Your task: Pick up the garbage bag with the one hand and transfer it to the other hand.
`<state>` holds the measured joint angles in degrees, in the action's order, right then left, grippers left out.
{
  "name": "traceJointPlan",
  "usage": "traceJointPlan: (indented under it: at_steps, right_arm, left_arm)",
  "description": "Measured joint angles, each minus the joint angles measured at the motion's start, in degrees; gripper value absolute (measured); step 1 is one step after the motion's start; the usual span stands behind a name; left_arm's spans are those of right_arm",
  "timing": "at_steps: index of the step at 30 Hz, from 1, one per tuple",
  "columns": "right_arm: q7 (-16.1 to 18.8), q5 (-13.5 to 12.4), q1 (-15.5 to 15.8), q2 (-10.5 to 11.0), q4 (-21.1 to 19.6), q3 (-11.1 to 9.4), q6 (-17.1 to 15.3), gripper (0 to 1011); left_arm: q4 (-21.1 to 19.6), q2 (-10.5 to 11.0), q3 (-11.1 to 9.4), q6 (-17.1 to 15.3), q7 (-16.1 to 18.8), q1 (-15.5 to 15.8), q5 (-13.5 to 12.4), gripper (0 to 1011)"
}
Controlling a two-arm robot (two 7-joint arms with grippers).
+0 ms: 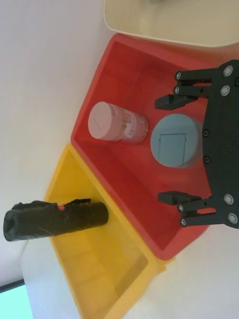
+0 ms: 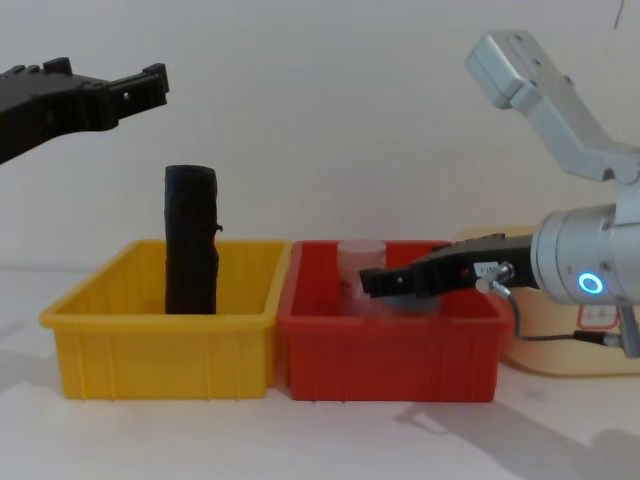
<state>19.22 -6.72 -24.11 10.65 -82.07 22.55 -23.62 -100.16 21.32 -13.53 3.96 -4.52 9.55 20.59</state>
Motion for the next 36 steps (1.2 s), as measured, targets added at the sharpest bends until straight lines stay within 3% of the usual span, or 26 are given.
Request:
traceJointPlan:
  at_steps: [36]
  right_arm:
    - [-0.4,-0.66,-2.87,-0.29,6.14,0.52,1.69,1000]
  left_arm:
    - [0.01,0.0,0.0,-0.01,0.0,0.0,0.0,1000]
